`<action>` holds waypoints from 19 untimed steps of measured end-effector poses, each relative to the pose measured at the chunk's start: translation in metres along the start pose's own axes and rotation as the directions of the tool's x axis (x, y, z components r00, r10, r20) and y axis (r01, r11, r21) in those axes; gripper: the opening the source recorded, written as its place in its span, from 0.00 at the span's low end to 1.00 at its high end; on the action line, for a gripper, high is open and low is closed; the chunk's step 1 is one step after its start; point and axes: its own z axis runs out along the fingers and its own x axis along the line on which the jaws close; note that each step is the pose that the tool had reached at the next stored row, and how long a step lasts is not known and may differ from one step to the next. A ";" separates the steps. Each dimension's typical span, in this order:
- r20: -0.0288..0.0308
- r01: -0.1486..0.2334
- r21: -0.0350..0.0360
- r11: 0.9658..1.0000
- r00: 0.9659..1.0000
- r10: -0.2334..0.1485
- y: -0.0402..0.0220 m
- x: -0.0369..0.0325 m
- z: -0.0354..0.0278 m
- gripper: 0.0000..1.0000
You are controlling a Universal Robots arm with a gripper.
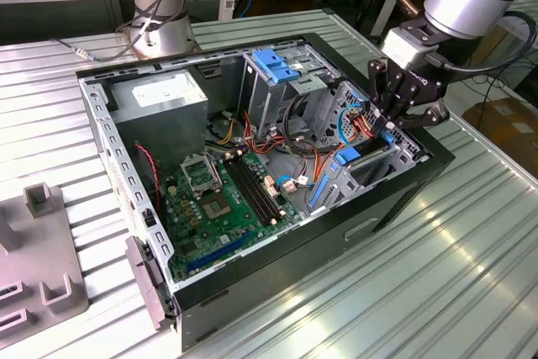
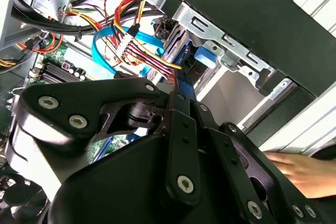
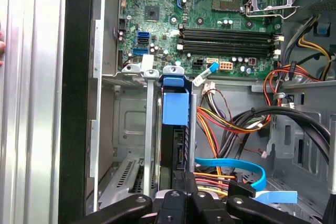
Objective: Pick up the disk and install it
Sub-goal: 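Insert the second disk wire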
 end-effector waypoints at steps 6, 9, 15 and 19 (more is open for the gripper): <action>0.000 0.000 -0.003 1.000 1.000 0.000 0.0000 -0.0001 -0.0104 0.10; 0.000 0.000 -0.004 1.000 1.000 0.000 0.0000 -0.0002 -0.0161 0.10; 0.000 0.000 -0.005 1.000 1.000 0.000 0.0000 -0.0003 -0.0270 0.10; 0.001 0.000 -0.006 1.000 1.000 0.000 0.0000 -0.0004 -0.0356 0.10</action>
